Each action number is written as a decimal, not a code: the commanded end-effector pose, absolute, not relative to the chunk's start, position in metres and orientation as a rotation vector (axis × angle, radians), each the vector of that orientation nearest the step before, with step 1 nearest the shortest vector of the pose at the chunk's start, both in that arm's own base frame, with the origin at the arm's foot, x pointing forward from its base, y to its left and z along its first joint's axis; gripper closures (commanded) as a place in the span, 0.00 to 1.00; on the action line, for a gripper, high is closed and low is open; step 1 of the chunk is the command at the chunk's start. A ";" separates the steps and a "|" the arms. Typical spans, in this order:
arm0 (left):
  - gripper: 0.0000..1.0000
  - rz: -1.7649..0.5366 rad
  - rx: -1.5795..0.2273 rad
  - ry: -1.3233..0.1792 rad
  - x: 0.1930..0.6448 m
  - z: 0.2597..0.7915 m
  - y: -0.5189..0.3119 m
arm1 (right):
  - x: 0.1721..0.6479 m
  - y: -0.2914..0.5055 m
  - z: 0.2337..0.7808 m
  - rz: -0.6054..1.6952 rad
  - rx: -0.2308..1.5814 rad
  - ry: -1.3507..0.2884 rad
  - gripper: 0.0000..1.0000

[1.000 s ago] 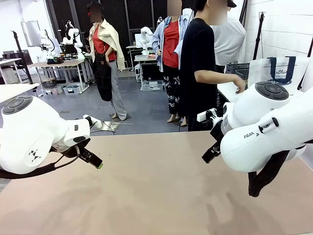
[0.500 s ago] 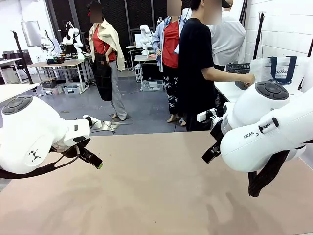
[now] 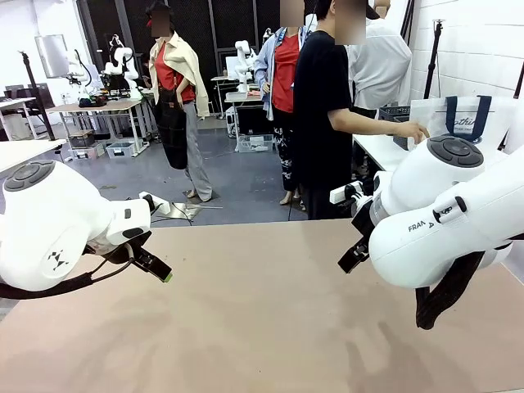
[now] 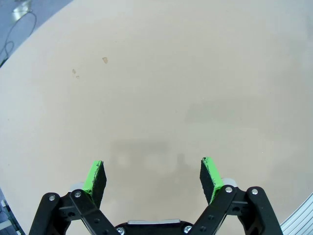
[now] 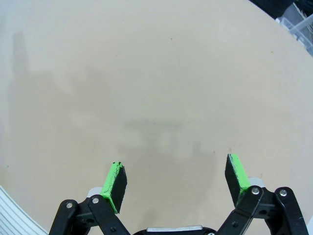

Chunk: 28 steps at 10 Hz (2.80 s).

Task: Transfer purchased items from the store into the shopping bag.
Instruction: Open the Reusable shopping bag in the center of the table.

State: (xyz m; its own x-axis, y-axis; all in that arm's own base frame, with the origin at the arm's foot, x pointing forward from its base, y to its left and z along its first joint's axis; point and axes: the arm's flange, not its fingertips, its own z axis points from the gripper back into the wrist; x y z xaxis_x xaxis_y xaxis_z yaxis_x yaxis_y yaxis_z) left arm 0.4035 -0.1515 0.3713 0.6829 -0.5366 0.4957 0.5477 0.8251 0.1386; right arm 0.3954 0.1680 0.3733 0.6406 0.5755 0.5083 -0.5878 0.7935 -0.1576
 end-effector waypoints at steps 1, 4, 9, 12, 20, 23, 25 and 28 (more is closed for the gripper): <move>0.00 -0.606 -0.021 -0.549 0.404 0.371 -0.151 | 0.395 0.168 0.373 0.663 0.023 -0.571 0.00; 0.00 -0.606 -0.021 -0.549 0.404 0.371 -0.151 | 0.395 0.168 0.373 0.663 0.023 -0.571 0.00; 0.00 -0.606 -0.021 -0.549 0.404 0.371 -0.151 | 0.395 0.168 0.373 0.663 0.023 -0.571 0.00; 0.00 -0.606 -0.021 -0.549 0.404 0.371 -0.151 | 0.395 0.168 0.373 0.663 0.023 -0.571 0.00; 0.00 -0.606 -0.021 -0.549 0.404 0.371 -0.151 | 0.395 0.168 0.373 0.663 0.023 -0.571 0.00; 0.00 -0.606 -0.021 -0.549 0.404 0.371 -0.151 | 0.395 0.168 0.373 0.663 0.023 -0.571 0.00; 0.00 -0.606 -0.021 -0.549 0.404 0.371 -0.151 | 0.395 0.168 0.373 0.663 0.023 -0.571 0.00; 0.00 -0.606 -0.021 -0.549 0.404 0.371 -0.151 | 0.395 0.168 0.373 0.663 0.023 -0.571 0.00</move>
State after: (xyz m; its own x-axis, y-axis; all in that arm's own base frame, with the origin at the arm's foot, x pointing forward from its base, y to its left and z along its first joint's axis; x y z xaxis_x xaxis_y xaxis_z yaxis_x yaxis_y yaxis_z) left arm 0.4035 -0.1516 0.3713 0.6828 -0.5367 0.4957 0.5478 0.8250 0.1387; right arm 0.3954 0.1680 0.3733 0.6407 0.5755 0.5082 -0.5878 0.7935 -0.1576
